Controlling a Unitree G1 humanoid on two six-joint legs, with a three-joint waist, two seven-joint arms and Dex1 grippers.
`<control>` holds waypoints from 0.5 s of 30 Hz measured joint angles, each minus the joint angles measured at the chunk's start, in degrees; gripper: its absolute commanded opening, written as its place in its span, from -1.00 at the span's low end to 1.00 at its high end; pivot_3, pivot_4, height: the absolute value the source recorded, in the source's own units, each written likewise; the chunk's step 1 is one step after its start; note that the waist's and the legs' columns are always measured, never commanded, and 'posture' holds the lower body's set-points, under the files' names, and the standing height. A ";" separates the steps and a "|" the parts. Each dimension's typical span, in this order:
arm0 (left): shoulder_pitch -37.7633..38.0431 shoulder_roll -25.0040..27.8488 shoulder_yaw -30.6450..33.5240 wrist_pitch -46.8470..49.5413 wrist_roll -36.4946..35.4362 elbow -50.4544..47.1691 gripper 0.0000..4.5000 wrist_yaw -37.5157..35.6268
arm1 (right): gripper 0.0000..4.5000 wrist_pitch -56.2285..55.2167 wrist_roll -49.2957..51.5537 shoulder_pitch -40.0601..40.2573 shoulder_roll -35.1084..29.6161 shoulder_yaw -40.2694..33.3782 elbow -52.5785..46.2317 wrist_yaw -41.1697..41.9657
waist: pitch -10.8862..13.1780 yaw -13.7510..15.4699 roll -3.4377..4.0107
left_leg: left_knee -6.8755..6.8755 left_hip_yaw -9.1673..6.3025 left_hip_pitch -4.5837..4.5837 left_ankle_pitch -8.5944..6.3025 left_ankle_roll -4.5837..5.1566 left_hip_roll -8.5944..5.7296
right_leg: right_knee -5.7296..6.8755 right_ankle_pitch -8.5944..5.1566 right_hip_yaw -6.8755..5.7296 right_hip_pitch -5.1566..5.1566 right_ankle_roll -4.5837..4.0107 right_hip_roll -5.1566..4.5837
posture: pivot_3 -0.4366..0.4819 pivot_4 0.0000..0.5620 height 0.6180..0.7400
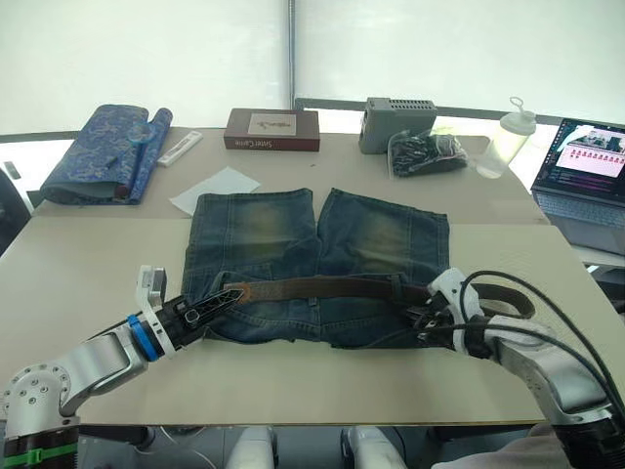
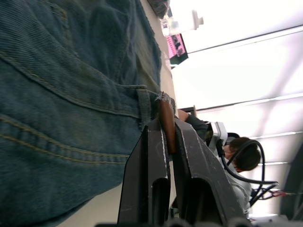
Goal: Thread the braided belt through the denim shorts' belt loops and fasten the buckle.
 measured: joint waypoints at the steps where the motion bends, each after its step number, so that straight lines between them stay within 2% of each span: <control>1: -0.78 -0.54 -1.37 -0.75 0.03 -0.09 -1.00 0.01 | -0.15 2.08 4.09 0.37 0.71 -1.44 -1.62 1.05 | 0.00 0.03 0.00 | 0.00 -0.01 -0.02 0.03 0.05 0.01 | 0.01 0.00 -0.01 -0.01 0.00 0.02 | -0.05 -0.47 0.63; 4: -3.65 -2.89 -5.18 -2.20 0.09 -0.09 -1.00 0.01 | 0.29 8.39 16.33 0.79 3.56 -3.15 -7.44 2.01 | 0.01 -0.01 0.00 | -0.03 -0.04 -0.07 0.03 0.05 0.07 | 0.02 -0.01 -0.06 -0.02 -0.01 0.11 | -0.05 -0.47 0.63; 7: -6.71 -5.17 -8.33 -4.12 0.11 -0.04 -1.00 0.15 | 0.29 12.75 23.56 0.23 8.29 -3.16 -9.83 -1.98 | 0.01 -0.25 -0.02 | -0.03 -0.02 -0.07 0.03 0.06 0.06 | 0.02 0.00 -0.04 -0.02 -0.01 0.11 | -0.05 -0.47 0.63; 15: -10.77 -9.30 -14.17 -5.81 1.64 0.07 -1.00 0.32 | 0.29 14.92 29.94 -4.60 23.42 -3.60 -5.54 -19.98 | 0.02 -0.36 0.00 | -0.01 -0.02 -0.08 0.04 0.07 0.05 | 0.02 0.12 -0.03 -0.05 -0.03 0.13 | -0.05 -0.47 0.63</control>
